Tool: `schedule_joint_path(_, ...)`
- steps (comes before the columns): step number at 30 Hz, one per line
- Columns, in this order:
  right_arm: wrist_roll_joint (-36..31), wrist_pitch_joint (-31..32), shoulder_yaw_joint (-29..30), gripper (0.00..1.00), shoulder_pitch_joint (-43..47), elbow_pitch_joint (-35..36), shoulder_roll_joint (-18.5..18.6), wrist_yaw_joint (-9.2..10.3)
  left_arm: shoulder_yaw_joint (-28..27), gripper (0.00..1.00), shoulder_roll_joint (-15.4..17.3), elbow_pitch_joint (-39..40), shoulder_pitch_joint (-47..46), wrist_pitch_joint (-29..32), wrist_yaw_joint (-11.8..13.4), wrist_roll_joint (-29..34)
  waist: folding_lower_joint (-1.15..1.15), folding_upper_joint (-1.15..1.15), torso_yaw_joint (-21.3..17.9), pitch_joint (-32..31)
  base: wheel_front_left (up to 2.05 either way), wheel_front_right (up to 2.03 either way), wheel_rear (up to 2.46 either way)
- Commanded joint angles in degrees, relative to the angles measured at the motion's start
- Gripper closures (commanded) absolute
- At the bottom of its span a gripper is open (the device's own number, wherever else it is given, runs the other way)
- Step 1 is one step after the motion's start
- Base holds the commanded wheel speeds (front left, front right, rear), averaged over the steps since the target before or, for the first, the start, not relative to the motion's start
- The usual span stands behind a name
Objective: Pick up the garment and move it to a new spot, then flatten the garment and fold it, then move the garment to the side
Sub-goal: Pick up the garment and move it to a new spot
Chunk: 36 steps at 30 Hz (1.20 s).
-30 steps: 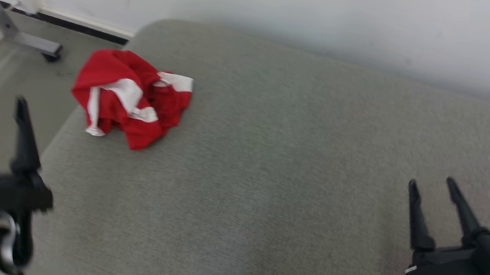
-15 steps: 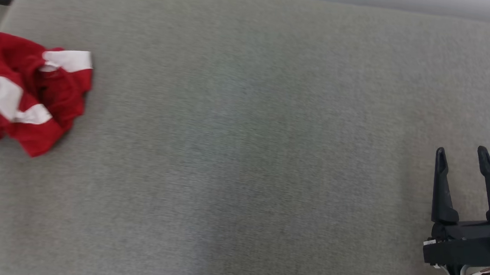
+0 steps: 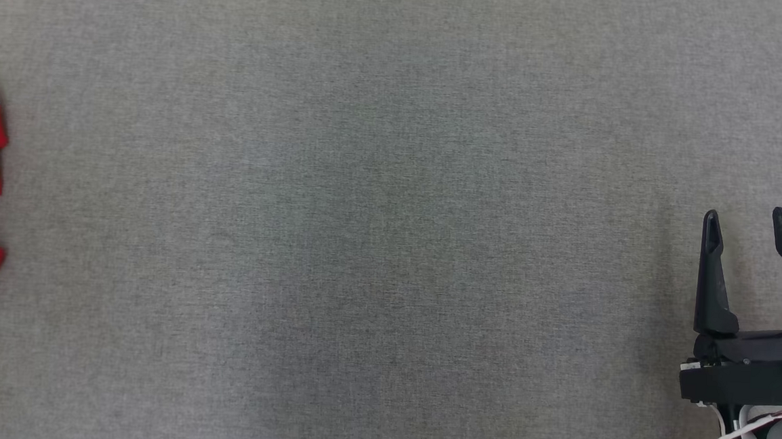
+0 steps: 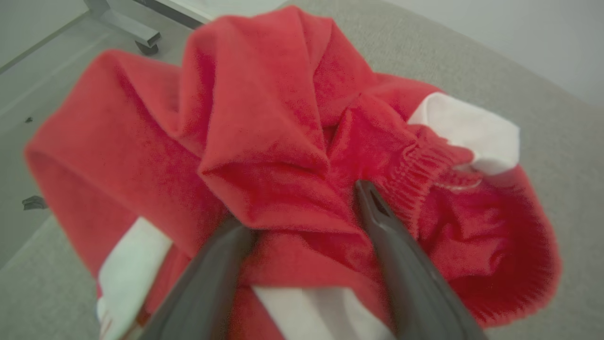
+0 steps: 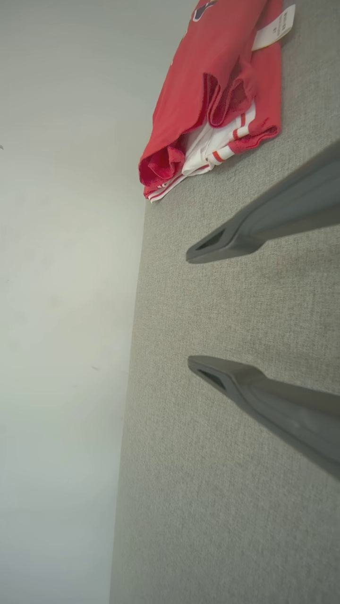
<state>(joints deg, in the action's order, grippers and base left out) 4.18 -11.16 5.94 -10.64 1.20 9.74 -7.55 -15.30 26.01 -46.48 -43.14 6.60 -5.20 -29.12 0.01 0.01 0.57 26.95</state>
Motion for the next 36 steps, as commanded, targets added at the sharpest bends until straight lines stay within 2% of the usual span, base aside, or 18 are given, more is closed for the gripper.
schedule_joint_path(1, -0.2, -0.3, 0.0, 0.0, -0.4, 0.0, -0.1, 0.17, 0.5, 0.0, 0.4, -1.2, 0.0, 1.2, -0.5, -0.5, -0.01, -0.01, -0.8, 0.4, 0.0, 0.0, 0.0)
schedule_joint_path(3, -0.3, -0.3, 0.0, 0.0, -0.4, 0.0, -0.2, 0.16, 0.6, 0.0, 0.0, -3.4, -0.6, 2.1, -0.9, -1.5, -0.01, -0.01, -0.8, 0.2, 0.0, 0.0, 0.0)
schedule_joint_path(4, -0.4, -0.3, -0.1, 0.0, -0.5, 0.0, -0.4, 0.16, 0.7, 0.2, -0.1, -4.9, -0.7, 1.5, -1.4, -2.0, -0.01, -0.01, -0.7, 0.1, 0.0, 0.0, 0.0)
schedule_joint_path(5, -0.4, -0.3, -0.1, 0.0, -0.5, 0.0, -0.4, 0.16, 0.7, 0.2, -0.1, -4.9, -0.7, 1.5, -1.4, -2.0, -0.01, -0.01, -0.7, 0.1, 0.0, 0.0, 0.0)
schedule_joint_path(6, -0.3, -0.4, -0.3, 0.0, -0.8, -0.1, -0.4, 0.17, 1.2, 1.0, -0.1, -6.3, -1.0, 0.7, -1.5, -2.2, -0.01, -0.01, -0.6, -0.1, 0.0, 0.0, 0.0)
schedule_joint_path(13, 0.1, -0.6, -0.7, 0.0, -0.7, -1.3, -0.6, 0.16, 2.9, 1.0, 1.4, -7.3, -3.2, -5.9, -2.2, -1.9, -0.01, -0.01, -0.3, -2.0, 0.0, 0.0, 0.0)
schedule_joint_path(21, 1.1, -1.7, -1.6, 0.0, 0.3, -4.0, -1.6, 0.17, 7.3, 1.0, 2.8, -2.4, -5.1, -14.3, -2.2, -2.6, -0.01, -0.01, -0.5, -7.4, 0.0, 0.0, 0.0)
schedule_joint_path(29, 1.9, -2.9, -2.3, 0.0, 1.6, -7.1, -3.1, 0.17, 13.7, 1.0, 4.2, 8.3, -7.5, -14.0, -2.3, -3.7, -0.01, -0.01, -3.3, -13.1, 0.0, 0.0, 0.0)
schedule_joint_path(32, 2.2, -3.2, -2.4, 0.0, 1.8, -7.7, -3.5, 0.17, 15.1, 1.0, 3.5, 12.0, -8.5, -13.0, -2.3, -3.5, -0.01, -0.01, -4.4, -13.9, 0.0, 0.0, 0.0)
schedule_joint_path(36, 2.8, -3.6, -2.5, 0.0, 2.7, -9.0, -4.3, 0.17, 17.9, 1.0, 0.9, 19.7, -10.0, -10.2, -1.8, -3.0, -0.01, -0.01, -6.7, -14.8, 0.0, 0.0, 0.0)
